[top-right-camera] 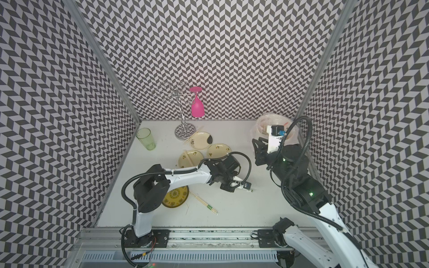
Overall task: Remove the packaging of disposable chopsticks
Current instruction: Pick up the disposable chopsticks from the center of the board.
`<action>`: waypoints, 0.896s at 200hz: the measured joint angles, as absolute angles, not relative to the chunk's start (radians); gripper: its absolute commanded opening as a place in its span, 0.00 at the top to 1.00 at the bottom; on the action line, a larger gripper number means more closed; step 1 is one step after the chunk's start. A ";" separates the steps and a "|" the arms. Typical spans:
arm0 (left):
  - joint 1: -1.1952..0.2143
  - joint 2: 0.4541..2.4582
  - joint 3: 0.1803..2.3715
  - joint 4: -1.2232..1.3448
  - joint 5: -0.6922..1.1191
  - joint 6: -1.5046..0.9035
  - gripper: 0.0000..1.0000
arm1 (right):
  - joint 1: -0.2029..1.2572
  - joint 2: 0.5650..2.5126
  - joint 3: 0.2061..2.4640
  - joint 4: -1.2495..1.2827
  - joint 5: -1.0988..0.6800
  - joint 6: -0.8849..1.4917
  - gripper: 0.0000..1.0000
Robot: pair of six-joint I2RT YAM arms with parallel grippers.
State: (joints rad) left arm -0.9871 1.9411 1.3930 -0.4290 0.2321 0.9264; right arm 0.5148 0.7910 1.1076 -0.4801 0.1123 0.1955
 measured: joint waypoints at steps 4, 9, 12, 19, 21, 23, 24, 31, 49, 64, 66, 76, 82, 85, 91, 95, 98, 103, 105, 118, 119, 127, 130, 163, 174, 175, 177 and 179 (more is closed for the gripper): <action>-0.976 1.916 1.383 -0.408 0.241 0.908 1.00 | 0.515 0.791 1.108 -0.476 0.111 0.198 0.71; -0.964 1.890 1.374 -0.387 0.250 0.889 1.00 | 0.515 0.792 1.108 -0.472 0.110 0.200 0.71; -0.957 1.874 1.368 -0.372 0.255 0.877 1.00 | 0.515 0.793 1.108 -0.470 0.108 0.201 0.71; -0.938 1.833 1.356 -0.337 0.267 0.845 1.00 | 0.515 0.793 1.112 -0.468 0.107 0.203 0.71; -0.934 1.825 1.354 -0.330 0.269 0.839 1.00 | 0.515 0.794 1.113 -0.467 0.107 0.203 0.71; -0.929 1.814 1.351 -0.319 0.272 0.830 1.00 | 0.515 0.794 1.115 -0.467 0.105 0.203 0.71; -0.927 1.810 1.351 -0.316 0.273 0.826 1.00 | 0.515 0.794 1.116 -0.467 0.105 0.203 0.71; -0.909 1.779 1.345 -0.286 0.281 0.793 1.00 | 0.515 0.798 1.124 -0.465 0.102 0.204 0.71; -0.865 1.721 1.343 -0.221 0.303 0.703 1.00 | 0.515 0.807 1.148 -0.451 0.093 0.204 0.71; -0.821 1.685 1.341 -0.174 0.339 0.610 1.00 | 0.515 0.811 1.161 -0.425 0.071 0.201 0.71; -0.814 1.680 1.339 -0.166 0.345 0.597 1.00 | 0.515 0.811 1.161 -0.421 0.068 0.200 0.71; -0.785 1.654 1.330 -0.137 0.379 0.536 1.00 | 0.515 0.811 1.162 -0.398 0.041 0.196 0.70; -0.765 1.636 1.320 -0.116 0.402 0.500 1.00 | 0.515 0.810 1.162 -0.385 0.021 0.192 0.70; -0.754 1.626 1.314 -0.105 0.416 0.483 1.00 | 0.515 0.810 1.162 -0.374 0.006 0.189 0.70; -0.735 1.604 1.300 -0.084 0.441 0.448 1.00 | 0.515 0.811 1.159 -0.355 -0.020 0.186 0.69; -0.723 1.591 1.291 -0.071 0.455 0.428 1.00 | 0.515 0.811 1.158 -0.344 -0.040 0.183 0.69; -0.714 1.579 1.283 -0.061 0.468 0.414 1.00 | 0.515 0.811 1.156 -0.334 -0.054 0.183 0.69; -0.698 1.559 1.271 -0.045 0.488 0.385 1.00 | 0.515 0.811 1.152 -0.316 -0.080 0.182 0.69; -0.693 1.554 1.267 -0.041 0.494 0.379 1.00 | 0.515 0.811 1.149 -0.308 -0.089 0.182 0.69; -0.662 1.510 1.249 -0.007 0.543 0.313 1.00 | 0.515 0.814 1.134 -0.266 -0.154 0.181 0.68; -0.661 1.508 1.248 -0.004 0.546 0.310 1.00 | 0.515 0.815 1.133 -0.263 -0.156 0.181 0.68; -0.646 1.486 1.243 0.019 0.576 0.273 1.00 | 0.515 0.822 1.124 -0.242 -0.196 0.180 0.67; -0.642 1.478 1.241 0.026 0.585 0.262 1.00 | 0.515 0.826 1.121 -0.237 -0.204 0.180 0.66; -0.609 1.399 1.211 0.065 0.619 0.207 1.00 | 0.515 0.886 1.117 -0.190 -0.297 0.166 0.59; -0.608 1.371 1.184 0.080 0.618 0.199 1.00 | 0.515 0.911 1.115 -0.180 -0.317 0.170 0.54; -0.608 1.370 1.182 0.080 0.618 0.198 1.00 | 0.515 0.914 1.114 -0.179 -0.318 0.172 0.54; -0.608 1.365 1.177 0.083 0.618 0.195 1.00 | 0.515 0.918 1.114 -0.177 -0.323 0.176 0.54; -0.608 1.362 1.173 0.086 0.618 0.193 1.00 | 0.515 0.923 1.113 -0.173 -0.327 0.176 0.53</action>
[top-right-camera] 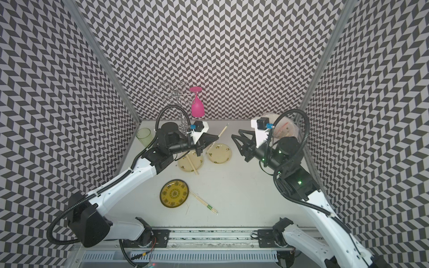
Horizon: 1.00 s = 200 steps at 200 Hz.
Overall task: Remove the packaging of disposable chopsticks
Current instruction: Pick up the disposable chopsticks from the center of the board.
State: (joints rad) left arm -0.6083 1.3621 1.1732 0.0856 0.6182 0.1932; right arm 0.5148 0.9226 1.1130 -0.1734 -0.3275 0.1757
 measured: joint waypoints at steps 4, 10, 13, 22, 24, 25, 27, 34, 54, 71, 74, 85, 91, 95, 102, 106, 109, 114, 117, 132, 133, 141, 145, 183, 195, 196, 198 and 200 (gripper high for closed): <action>-0.608 1.354 1.164 0.091 0.619 0.189 1.00 | 0.515 0.933 1.111 -0.168 -0.338 0.181 0.53; -0.608 1.346 1.153 0.097 0.622 0.183 1.00 | 0.515 0.945 1.108 -0.157 -0.354 0.189 0.53; -0.608 1.345 1.150 0.100 0.624 0.181 1.00 | 0.515 0.953 1.106 -0.152 -0.363 0.191 0.52; -0.608 1.341 1.140 0.107 0.629 0.173 1.00 | 0.515 0.975 1.102 -0.134 -0.391 0.204 0.52; -0.608 1.341 1.138 0.108 0.632 0.171 1.00 | 0.515 0.981 1.100 -0.129 -0.398 0.205 0.52; -0.608 1.341 1.137 0.109 0.633 0.170 1.00 | 0.515 0.985 1.100 -0.125 -0.402 0.210 0.52; -0.608 1.341 1.135 0.110 0.635 0.167 1.00 | 0.515 0.989 1.099 -0.123 -0.406 0.211 0.52; -0.608 1.341 1.132 0.114 0.642 0.160 1.00 | 0.515 1.007 1.096 -0.107 -0.429 0.220 0.51; -0.608 1.341 1.120 0.126 0.659 0.140 1.00 | 0.517 1.051 1.093 -0.063 -0.483 0.240 0.50; -0.608 1.341 1.120 0.132 0.669 0.132 1.00 | 0.521 1.075 1.093 -0.030 -0.515 0.254 0.50; -0.608 1.341 1.120 0.134 0.671 0.131 1.00 | 0.521 1.079 1.093 -0.025 -0.519 0.256 0.50; -0.608 1.341 1.120 0.138 0.674 0.129 1.00 | 0.522 1.092 1.093 -0.010 -0.527 0.265 0.50; -0.608 1.341 1.120 0.139 0.677 0.129 1.00 | 0.522 1.098 1.093 -0.004 -0.529 0.271 0.50; -0.608 1.341 1.120 0.140 0.680 0.129 1.00 | 0.522 1.102 1.094 -0.001 -0.530 0.272 0.50; -0.608 1.341 1.119 0.141 0.684 0.129 1.00 | 0.522 1.112 1.097 0.004 -0.530 0.278 0.50; -0.608 1.341 1.119 0.142 0.686 0.129 1.00 | 0.523 1.118 1.099 0.006 -0.530 0.281 0.51; -0.608 1.341 1.118 0.142 0.688 0.129 1.00 | 0.523 1.122 1.101 0.007 -0.530 0.282 0.51; -0.608 1.341 1.118 0.142 0.692 0.129 1.00 | 0.523 1.129 1.103 0.009 -0.529 0.286 0.52; -0.608 1.341 1.117 0.143 0.694 0.129 1.00 | 0.523 1.132 1.105 0.010 -0.529 0.288 0.52; -0.608 1.341 1.113 0.148 0.702 0.128 1.00 | 0.524 1.152 1.114 0.015 -0.527 0.298 0.62; -0.608 1.340 1.113 0.148 0.702 0.128 1.00 | 0.524 1.153 1.114 0.015 -0.526 0.298 0.62; -0.608 1.340 1.113 0.148 0.705 0.128 1.00 | 0.524 1.163 1.121 0.016 -0.524 0.301 0.68; -0.608 1.340 1.113 0.149 0.705 0.128 1.00 | 0.524 1.168 1.124 0.017 -0.524 0.305 0.70; -0.604 1.331 1.110 0.157 0.702 0.112 0.92 | 0.522 1.179 1.133 0.033 -0.498 0.323 1.00; -0.599 1.320 1.106 0.166 0.702 0.092 0.56 | 0.524 1.177 1.139 0.036 -0.480 0.325 1.00; -0.599 1.319 1.106 0.167 0.701 0.091 0.54 | 0.525 1.177 1.140 0.036 -0.479 0.325 1.00; -0.598 1.317 1.105 0.170 0.701 0.083 0.49 | 0.526 1.176 1.141 0.037 -0.474 0.326 1.00; -0.597 1.314 1.106 0.172 0.698 0.070 0.46 | 0.527 1.174 1.142 0.038 -0.468 0.327 1.00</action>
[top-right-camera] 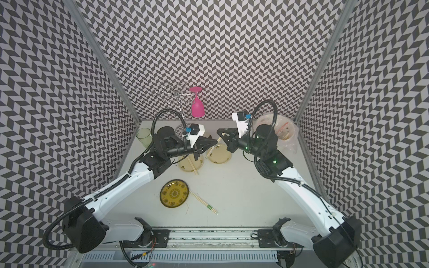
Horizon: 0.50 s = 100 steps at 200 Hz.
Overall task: Remove the packaging of disposable chopsticks
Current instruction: Pick up the disposable chopsticks from the center of the board.
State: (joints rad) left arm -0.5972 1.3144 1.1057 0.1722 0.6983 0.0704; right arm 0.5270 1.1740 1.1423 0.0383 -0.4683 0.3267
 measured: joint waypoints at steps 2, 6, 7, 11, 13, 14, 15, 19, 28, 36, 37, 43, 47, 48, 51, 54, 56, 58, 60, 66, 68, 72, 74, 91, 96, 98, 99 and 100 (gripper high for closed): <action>-0.596 1.313 1.106 0.174 0.696 0.065 0.42 | 0.527 1.173 1.143 0.039 -0.463 0.327 1.00; -0.594 1.306 1.106 0.180 0.690 0.042 0.37 | 0.528 1.169 1.146 0.043 -0.453 0.327 1.00; -0.593 1.306 1.106 0.181 0.690 0.037 0.36 | 0.528 1.169 1.146 0.044 -0.450 0.327 1.00; -0.591 1.300 1.106 0.185 0.685 0.020 0.34 | 0.528 1.164 1.147 0.049 -0.435 0.327 1.00; -0.588 1.297 1.107 0.187 0.684 0.001 0.34 | 0.528 1.159 1.147 0.054 -0.425 0.327 1.00; -0.587 1.296 1.108 0.187 0.683 -0.005 0.34 | 0.528 1.158 1.147 0.055 -0.422 0.327 1.00; -0.586 1.294 1.108 0.187 0.682 -0.014 0.34 | 0.528 1.156 1.147 0.058 -0.419 0.327 1.00; -0.582 1.288 1.111 0.189 0.678 -0.044 0.34 | 0.528 1.147 1.147 0.065 -0.404 0.327 1.00; -0.567 1.273 1.118 0.197 0.674 -0.115 0.33 | 0.528 1.118 1.142 0.097 -0.371 0.324 1.00; -0.558 1.261 1.120 0.217 0.674 -0.178 0.33 | 0.528 1.082 1.129 0.147 -0.340 0.321 1.00; -0.558 1.259 1.120 0.219 0.674 -0.184 0.32 | 0.528 1.075 1.126 0.157 -0.335 0.321 1.00; -0.551 1.245 1.113 0.254 0.671 -0.242 0.31 | 0.527 1.043 1.111 0.203 -0.318 0.318 1.00; -0.546 1.230 1.100 0.294 0.670 -0.293 0.27 | 0.527 1.017 1.100 0.238 -0.305 0.316 1.00; -0.546 1.227 1.097 0.302 0.668 -0.298 0.26 | 0.527 1.013 1.097 0.245 -0.305 0.316 1.00; -0.544 1.216 1.084 0.328 0.667 -0.326 0.23 | 0.527 0.997 1.091 0.269 -0.296 0.315 1.00; -0.543 1.203 1.068 0.361 0.667 -0.357 0.19 | 0.527 0.981 1.084 0.294 -0.292 0.314 1.00; -0.542 1.193 1.054 0.387 0.664 -0.379 0.18 | 0.527 0.971 1.080 0.313 -0.285 0.313 1.00; -0.542 1.186 1.045 0.399 0.664 -0.393 0.16 | 0.527 0.960 1.076 0.331 -0.285 0.312 1.00; -0.542 1.174 1.031 0.423 0.661 -0.411 0.15 | 0.527 0.952 1.074 0.344 -0.283 0.311 1.00; -0.543 1.146 0.994 0.482 0.659 -0.471 0.15 | 0.527 0.928 1.063 0.400 -0.279 0.309 1.00; -0.543 1.137 0.982 0.504 0.657 -0.493 0.15 | 0.527 0.923 1.060 0.416 -0.279 0.308 1.00; -0.543 1.124 0.963 0.535 0.654 -0.523 0.15 | 0.527 0.913 1.055 0.443 -0.279 0.307 1.00; -0.544 1.118 0.954 0.554 0.653 -0.541 0.15 | 0.527 0.906 1.052 0.460 -0.279 0.307 1.00; -0.547 1.106 0.923 0.680 0.653 -0.662 0.14 | 0.527 0.876 1.029 0.582 -0.293 0.308 1.00; -0.550 1.114 0.923 0.719 0.657 -0.700 0.14 | 0.527 0.872 1.018 0.623 -0.300 0.311 1.00; -0.550 1.116 0.923 0.730 0.658 -0.710 0.15 | 0.527 0.871 1.012 0.639 -0.305 0.312 1.00; -0.550 1.119 0.923 0.744 0.659 -0.724 0.15 | 0.527 0.870 1.010 0.645 -0.306 0.313 1.00; -0.551 1.121 0.923 0.751 0.659 -0.731 0.15 | 0.527 0.870 1.006 0.656 -0.309 0.316 1.00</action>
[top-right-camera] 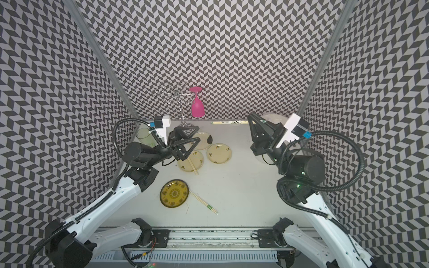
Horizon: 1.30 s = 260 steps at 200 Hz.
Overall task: Remove the packaging of disposable chopsticks
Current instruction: Pick up the disposable chopsticks from the center of the board.
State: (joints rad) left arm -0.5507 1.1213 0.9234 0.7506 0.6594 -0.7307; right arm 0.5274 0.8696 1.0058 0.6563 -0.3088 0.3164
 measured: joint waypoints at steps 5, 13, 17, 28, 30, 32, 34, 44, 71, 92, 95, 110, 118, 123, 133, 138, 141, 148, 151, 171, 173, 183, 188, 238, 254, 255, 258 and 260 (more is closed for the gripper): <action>-0.552 1.129 0.923 0.787 0.662 -0.759 0.15 | 0.528 0.869 0.991 0.692 -0.315 0.320 1.00; -0.557 1.149 0.923 0.858 0.670 -0.822 0.16 | 0.531 0.867 0.957 0.754 -0.329 0.331 1.00; -0.559 1.158 0.923 0.891 0.672 -0.842 0.16 | 0.534 0.867 0.939 0.785 -0.334 0.337 1.00; -0.570 1.192 0.923 0.997 0.680 -0.922 0.17 | 0.544 0.867 0.900 0.846 -0.349 0.352 1.00; -0.572 1.196 0.923 1.010 0.681 -0.930 0.17 | 0.546 0.867 0.894 0.855 -0.351 0.354 1.00; -0.575 1.203 0.923 1.030 0.683 -0.948 0.18 | 0.549 0.868 0.890 0.862 -0.353 0.357 1.00; -0.578 1.209 0.923 1.051 0.685 -0.963 0.18 | 0.551 0.870 0.887 0.868 -0.354 0.359 1.00; -0.590 1.240 0.923 1.144 0.692 -1.024 0.18 | 0.567 0.878 0.870 0.892 -0.357 0.367 1.00; -0.614 1.292 0.926 1.299 0.698 -1.131 0.20 | 0.621 0.876 0.854 0.944 -0.356 0.364 1.00; -0.637 1.295 0.927 1.327 0.698 -1.155 0.21 | 0.659 0.876 0.854 0.963 -0.356 0.356 1.00; -0.640 1.295 0.927 1.331 0.698 -1.158 0.21 | 0.663 0.876 0.854 0.963 -0.356 0.355 1.00; -0.648 1.291 0.925 1.336 0.697 -1.161 0.20 | 0.675 0.876 0.854 0.963 -0.356 0.342 1.00; -0.649 1.287 0.920 1.335 0.696 -1.161 0.20 | 0.679 0.874 0.854 0.963 -0.355 0.334 1.00; -0.649 1.283 0.916 1.334 0.694 -1.161 0.20 | 0.681 0.873 0.854 0.960 -0.354 0.329 1.00; -0.651 1.277 0.912 1.330 0.692 -1.158 0.24 | 0.683 0.871 0.857 0.953 -0.352 0.317 1.00; -0.653 1.275 0.912 1.327 0.690 -1.154 0.27 | 0.684 0.871 0.858 0.952 -0.352 0.313 1.00; -0.654 1.274 0.912 1.326 0.689 -1.154 0.29 | 0.685 0.871 0.859 0.952 -0.352 0.310 1.00; -0.659 1.273 0.913 1.323 0.688 -1.151 0.33 | 0.687 0.871 0.859 0.952 -0.352 0.303 1.00; -0.662 1.273 0.913 1.321 0.688 -1.145 0.35 | 0.688 0.871 0.859 0.952 -0.352 0.302 1.00; -0.678 1.281 0.932 1.307 0.690 -1.146 0.60 | 0.706 0.882 0.859 0.957 -0.350 0.279 1.00; -0.680 1.283 0.936 1.308 0.691 -1.152 0.64 | 0.707 0.883 0.859 0.957 -0.349 0.276 1.00; -0.682 1.291 0.947 1.307 0.690 -1.158 0.79 | 0.719 0.890 0.857 0.964 -0.347 0.268 1.00; -0.683 1.295 0.950 1.311 0.690 -1.166 0.86 | 0.723 0.892 0.855 0.969 -0.345 0.263 1.00; -0.675 1.311 0.952 1.335 0.696 -1.202 1.00 | 0.744 0.884 0.844 0.967 -0.329 0.228 0.90; -0.663 1.296 0.952 1.307 0.700 -1.189 1.00 | 0.744 0.870 0.839 0.934 -0.318 0.216 0.47; -0.661 1.294 0.952 1.303 0.701 -1.187 1.00 | 0.744 0.869 0.839 0.932 -0.317 0.215 0.44; -0.657 1.289 0.952 1.295 0.702 -1.185 1.00 | 0.744 0.867 0.839 0.923 -0.313 0.210 0.37; -0.653 1.285 0.952 1.289 0.702 -1.181 1.00 | 0.744 0.863 0.839 0.913 -0.310 0.208 0.32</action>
